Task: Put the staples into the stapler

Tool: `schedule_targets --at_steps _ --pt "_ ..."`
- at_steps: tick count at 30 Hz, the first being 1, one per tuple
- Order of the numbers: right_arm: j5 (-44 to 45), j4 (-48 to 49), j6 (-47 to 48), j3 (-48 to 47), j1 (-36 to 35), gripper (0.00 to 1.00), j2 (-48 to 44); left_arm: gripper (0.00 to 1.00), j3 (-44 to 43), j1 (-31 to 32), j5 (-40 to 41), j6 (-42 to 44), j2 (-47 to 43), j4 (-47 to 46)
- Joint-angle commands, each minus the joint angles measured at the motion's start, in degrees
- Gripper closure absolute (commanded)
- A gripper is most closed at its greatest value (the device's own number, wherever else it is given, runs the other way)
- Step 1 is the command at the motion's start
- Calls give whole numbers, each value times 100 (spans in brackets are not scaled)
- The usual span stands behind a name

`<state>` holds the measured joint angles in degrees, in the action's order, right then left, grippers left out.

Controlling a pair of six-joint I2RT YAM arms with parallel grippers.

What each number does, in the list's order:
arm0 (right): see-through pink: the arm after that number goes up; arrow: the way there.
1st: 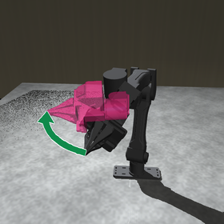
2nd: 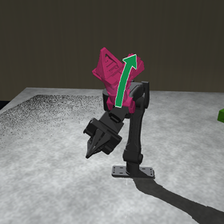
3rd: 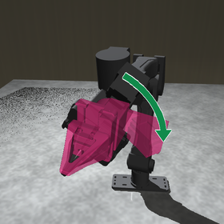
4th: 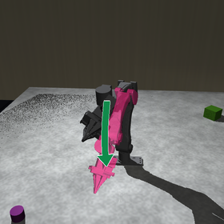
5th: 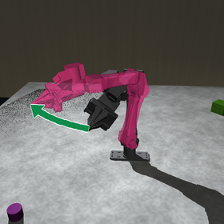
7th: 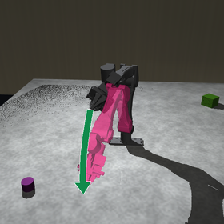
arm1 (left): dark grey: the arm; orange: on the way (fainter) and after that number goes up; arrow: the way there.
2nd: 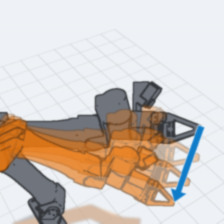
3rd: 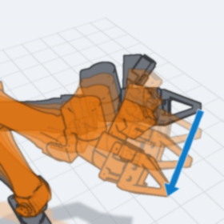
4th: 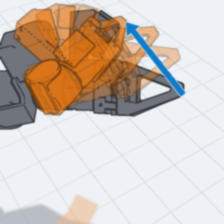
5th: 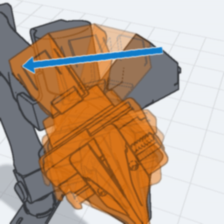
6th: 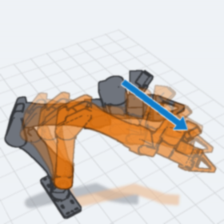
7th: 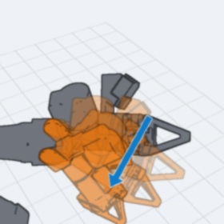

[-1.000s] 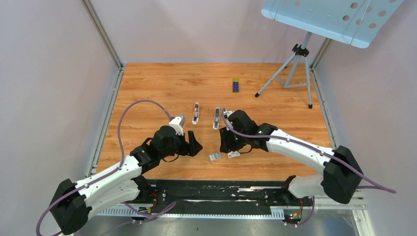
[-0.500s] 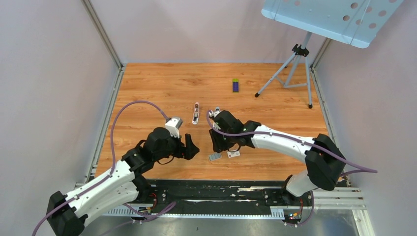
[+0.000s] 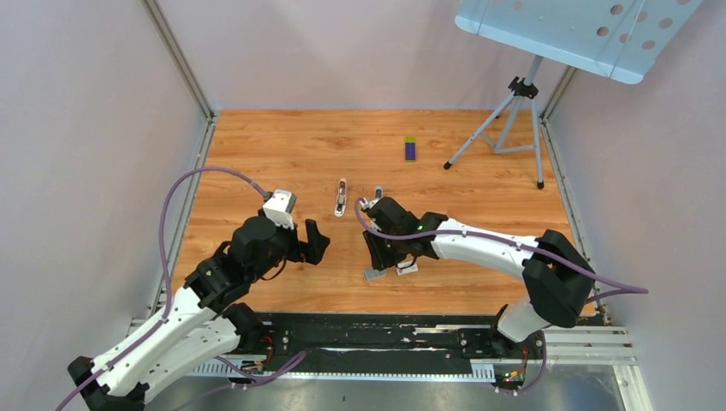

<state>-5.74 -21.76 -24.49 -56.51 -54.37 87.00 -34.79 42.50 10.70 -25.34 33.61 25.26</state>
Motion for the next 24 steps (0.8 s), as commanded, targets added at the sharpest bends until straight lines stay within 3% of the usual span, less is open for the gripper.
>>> schedule_targets --at_steps 1,7,24 --pt "149 -205 -83 -78 -165 65 188 0 -394 -29 251 412 355 743" --pt "193 -258 -73 -151 -230 68 350 0 -616 -36 118 684 468 975" --pt "526 -368 21 -431 -349 72 760 0 -392 -39 590 637 -500 822"
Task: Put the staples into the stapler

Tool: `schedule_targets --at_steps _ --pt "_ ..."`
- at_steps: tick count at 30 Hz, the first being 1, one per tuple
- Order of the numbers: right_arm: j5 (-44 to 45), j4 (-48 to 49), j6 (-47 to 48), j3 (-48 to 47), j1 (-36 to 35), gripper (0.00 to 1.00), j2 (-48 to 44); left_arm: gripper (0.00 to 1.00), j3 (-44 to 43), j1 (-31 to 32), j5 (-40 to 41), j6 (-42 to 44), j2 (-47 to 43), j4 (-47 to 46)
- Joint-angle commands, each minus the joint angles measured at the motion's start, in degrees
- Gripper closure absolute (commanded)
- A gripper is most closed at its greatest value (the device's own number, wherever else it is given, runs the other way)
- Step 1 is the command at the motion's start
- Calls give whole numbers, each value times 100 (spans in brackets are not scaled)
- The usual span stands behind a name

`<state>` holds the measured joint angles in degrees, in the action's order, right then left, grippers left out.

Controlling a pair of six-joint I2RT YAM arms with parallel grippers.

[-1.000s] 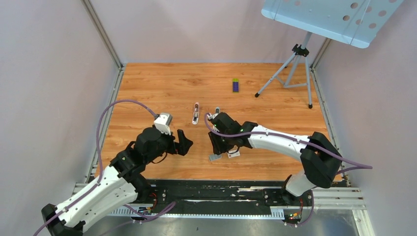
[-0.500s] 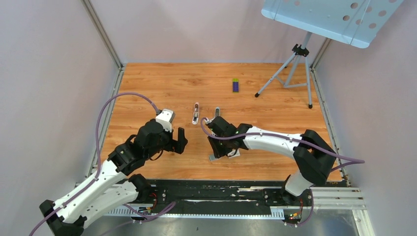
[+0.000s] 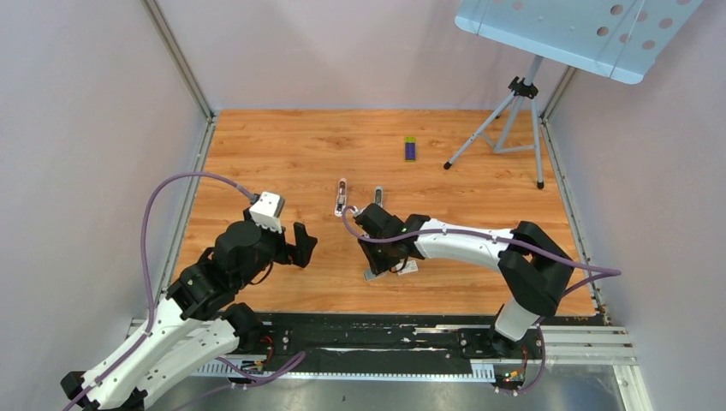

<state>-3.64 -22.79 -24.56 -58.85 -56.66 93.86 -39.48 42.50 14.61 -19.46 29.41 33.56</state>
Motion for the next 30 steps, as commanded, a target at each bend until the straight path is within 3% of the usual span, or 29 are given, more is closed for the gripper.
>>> schedule_targets --at_steps 1,30 --pt "339 -276 26 -201 -118 72 92 0 80 -33 200 48 -92 -8" --pt "625 -253 -36 -223 -215 74 323 0 99 -33 191 71 -117 -23"
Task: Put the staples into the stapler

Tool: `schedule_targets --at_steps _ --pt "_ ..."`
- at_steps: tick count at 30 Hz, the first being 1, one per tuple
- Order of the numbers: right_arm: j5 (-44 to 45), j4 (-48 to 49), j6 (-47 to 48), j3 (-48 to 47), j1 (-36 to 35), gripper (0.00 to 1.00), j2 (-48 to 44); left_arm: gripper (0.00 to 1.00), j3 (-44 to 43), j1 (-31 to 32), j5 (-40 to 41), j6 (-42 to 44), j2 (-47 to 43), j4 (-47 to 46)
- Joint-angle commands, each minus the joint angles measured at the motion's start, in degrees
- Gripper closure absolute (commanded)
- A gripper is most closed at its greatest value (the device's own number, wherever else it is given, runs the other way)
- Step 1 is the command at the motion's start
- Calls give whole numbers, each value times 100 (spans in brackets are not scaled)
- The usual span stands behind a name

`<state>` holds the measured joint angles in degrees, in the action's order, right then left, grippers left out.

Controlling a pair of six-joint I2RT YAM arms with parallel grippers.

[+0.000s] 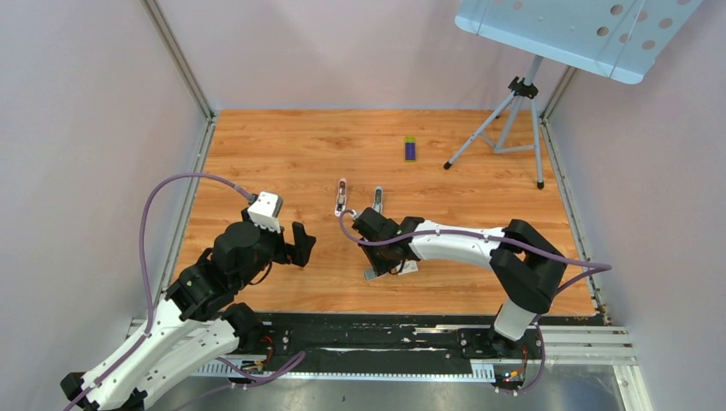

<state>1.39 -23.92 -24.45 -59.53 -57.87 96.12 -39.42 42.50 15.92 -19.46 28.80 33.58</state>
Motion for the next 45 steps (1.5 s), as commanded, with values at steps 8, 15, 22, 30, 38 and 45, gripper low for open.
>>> schedule_targets --at_steps 8,15,22,30,38,45 --pt "86 -130 -67 -181 -102 74 160 0 92 -31 51 75 -69 -27" --pt "78 -131 -101 -197 -101 75 109 0 98 -34 42 75 -85 -30" --pt "90 -135 -114 -186 -99 75 220 0 93 -31 43 76 -85 -24" --pt "134 -130 -129 -156 -111 75 257 0 101 -29 48 75 -94 -32" --pt "150 -147 -104 -156 -106 79 258 0 101 -38 43 75 -100 -24" --pt "142 -207 -118 -198 -111 80 134 0 101 -28 51 78 -102 -15"
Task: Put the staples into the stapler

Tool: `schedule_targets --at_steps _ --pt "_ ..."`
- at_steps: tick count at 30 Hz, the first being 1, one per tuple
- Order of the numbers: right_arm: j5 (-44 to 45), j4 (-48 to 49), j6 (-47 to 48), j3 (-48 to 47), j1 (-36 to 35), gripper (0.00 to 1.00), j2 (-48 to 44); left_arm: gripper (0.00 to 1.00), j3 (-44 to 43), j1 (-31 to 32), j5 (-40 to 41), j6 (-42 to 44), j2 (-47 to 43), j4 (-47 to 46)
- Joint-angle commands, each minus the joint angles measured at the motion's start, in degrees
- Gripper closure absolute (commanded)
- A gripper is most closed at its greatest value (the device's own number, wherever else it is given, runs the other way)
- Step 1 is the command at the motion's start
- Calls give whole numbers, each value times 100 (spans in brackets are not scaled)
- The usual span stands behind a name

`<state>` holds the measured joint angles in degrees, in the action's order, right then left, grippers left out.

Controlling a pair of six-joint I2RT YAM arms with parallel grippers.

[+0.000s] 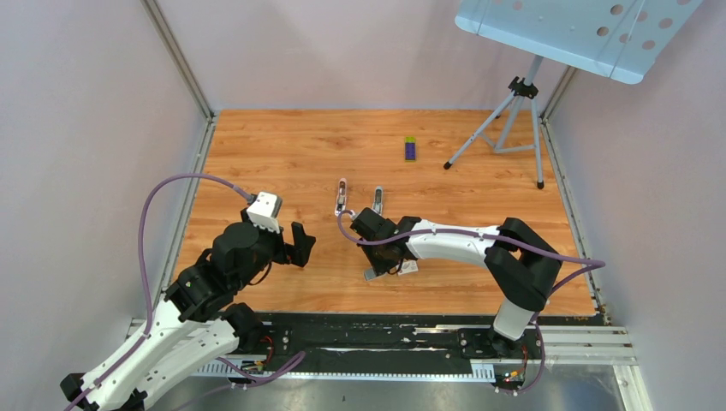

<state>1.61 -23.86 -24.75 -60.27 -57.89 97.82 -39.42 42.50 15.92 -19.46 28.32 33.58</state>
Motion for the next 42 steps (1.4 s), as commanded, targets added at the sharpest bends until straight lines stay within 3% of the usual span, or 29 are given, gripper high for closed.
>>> schedule_targets --at_steps 1,21,42 --pt "126 -222 -83 -132 -106 80 -62 0 101 -35 51 83 -62 -21" --pt "564 -570 -140 -844 77 80 -149 0 118 -33 -29 55 -125 -58" --pt "1276 -56 -562 -2237 1109 80 1060 0 171 -34 -189 31 -248 -125"
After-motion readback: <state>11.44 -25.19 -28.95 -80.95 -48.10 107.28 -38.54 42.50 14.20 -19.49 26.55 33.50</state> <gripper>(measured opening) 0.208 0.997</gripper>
